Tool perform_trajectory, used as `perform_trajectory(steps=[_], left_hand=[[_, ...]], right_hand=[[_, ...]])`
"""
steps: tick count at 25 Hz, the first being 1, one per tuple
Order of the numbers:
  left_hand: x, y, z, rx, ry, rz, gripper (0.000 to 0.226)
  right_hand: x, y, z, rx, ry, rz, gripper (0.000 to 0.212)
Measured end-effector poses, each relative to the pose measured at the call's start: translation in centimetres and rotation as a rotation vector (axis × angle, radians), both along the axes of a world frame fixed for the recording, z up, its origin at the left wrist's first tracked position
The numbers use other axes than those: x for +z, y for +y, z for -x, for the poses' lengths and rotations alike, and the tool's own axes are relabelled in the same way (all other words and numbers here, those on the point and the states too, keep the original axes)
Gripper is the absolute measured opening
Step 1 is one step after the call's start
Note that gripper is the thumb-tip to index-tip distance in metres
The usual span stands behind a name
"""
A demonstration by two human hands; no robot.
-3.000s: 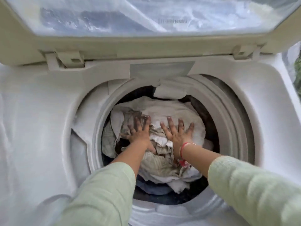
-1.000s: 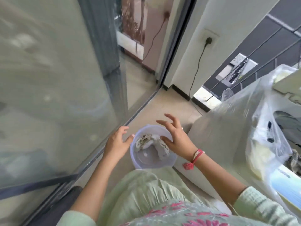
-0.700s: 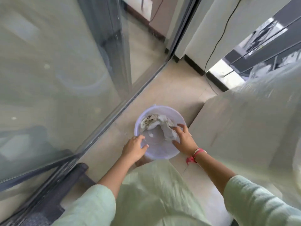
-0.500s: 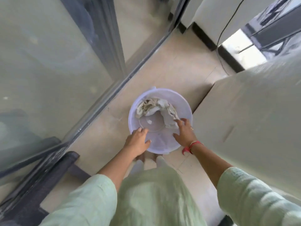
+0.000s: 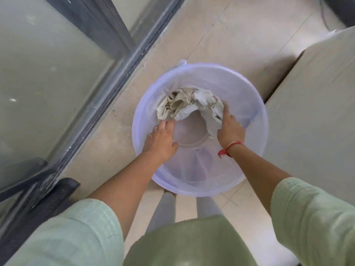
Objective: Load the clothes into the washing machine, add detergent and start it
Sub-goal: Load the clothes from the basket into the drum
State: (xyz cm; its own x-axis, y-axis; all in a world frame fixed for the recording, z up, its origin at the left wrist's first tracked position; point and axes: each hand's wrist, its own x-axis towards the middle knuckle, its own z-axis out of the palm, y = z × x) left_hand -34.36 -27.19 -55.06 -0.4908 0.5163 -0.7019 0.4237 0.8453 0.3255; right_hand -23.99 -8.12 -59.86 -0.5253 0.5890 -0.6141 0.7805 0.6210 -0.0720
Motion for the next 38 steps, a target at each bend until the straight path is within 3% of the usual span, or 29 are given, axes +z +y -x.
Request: perform_trajectory(steps=[3, 6, 9, 15, 18, 22, 23, 25, 27, 32, 38], left_hand=[[-0.6, -1.0, 0.2, 0.0, 0.004, 0.03, 0.071], [0.4, -0.2, 0.3, 0.086, -0.026, -0.007, 0.079], [1.0, 0.8, 1.4, 0.156, -0.042, 0.013, 0.081], [-1.2, 2.4, 3.9, 0.018, 0.039, 0.054, 0.071], [-4.3, 4.4, 4.1, -0.031, -0.028, 0.098, 0.07], [-7.2, 7.2, 1.8, 0.061, -0.197, 0.049, 0.075], [-7.7, 7.7, 0.8, 0.023, -0.217, 0.029, 0.071], [-8.5, 8.4, -0.7, -0.089, -0.154, 0.015, 0.041], [-8.6, 8.6, -1.0, -0.019, -0.038, -0.046, 0.02], [-3.4, 7.3, 1.2, 0.543, 0.058, -0.357, 0.018], [9.7, 5.5, 4.8, 0.594, 0.236, -0.49, 0.018]], right_hand=[[1.5, -1.6, -0.8, -0.033, 0.238, 0.078, 0.042], [5.6, -4.5, -3.8, 0.287, 0.483, 0.127, 0.029], [8.6, -6.5, -6.4, 0.473, 0.483, 0.224, 0.02], [8.4, -5.9, -8.3, 0.469, 0.484, 0.226, 0.021], [8.3, -5.2, -8.6, 0.434, 0.481, 0.236, 0.021], [9.4, -5.1, -9.3, 0.352, 0.513, 0.289, 0.017], [9.6, -5.1, -9.5, 0.335, 0.525, 0.293, 0.015], [10.0, -5.2, -9.4, 0.304, 0.546, 0.291, 0.014], [10.2, -5.3, -9.1, 0.245, 0.56, 0.259, 0.015], [12.9, -5.4, -8.4, 0.092, 0.599, 0.196, 0.019], [23.9, -6.0, -6.6, 0.05, 0.685, 0.108, 0.022]])
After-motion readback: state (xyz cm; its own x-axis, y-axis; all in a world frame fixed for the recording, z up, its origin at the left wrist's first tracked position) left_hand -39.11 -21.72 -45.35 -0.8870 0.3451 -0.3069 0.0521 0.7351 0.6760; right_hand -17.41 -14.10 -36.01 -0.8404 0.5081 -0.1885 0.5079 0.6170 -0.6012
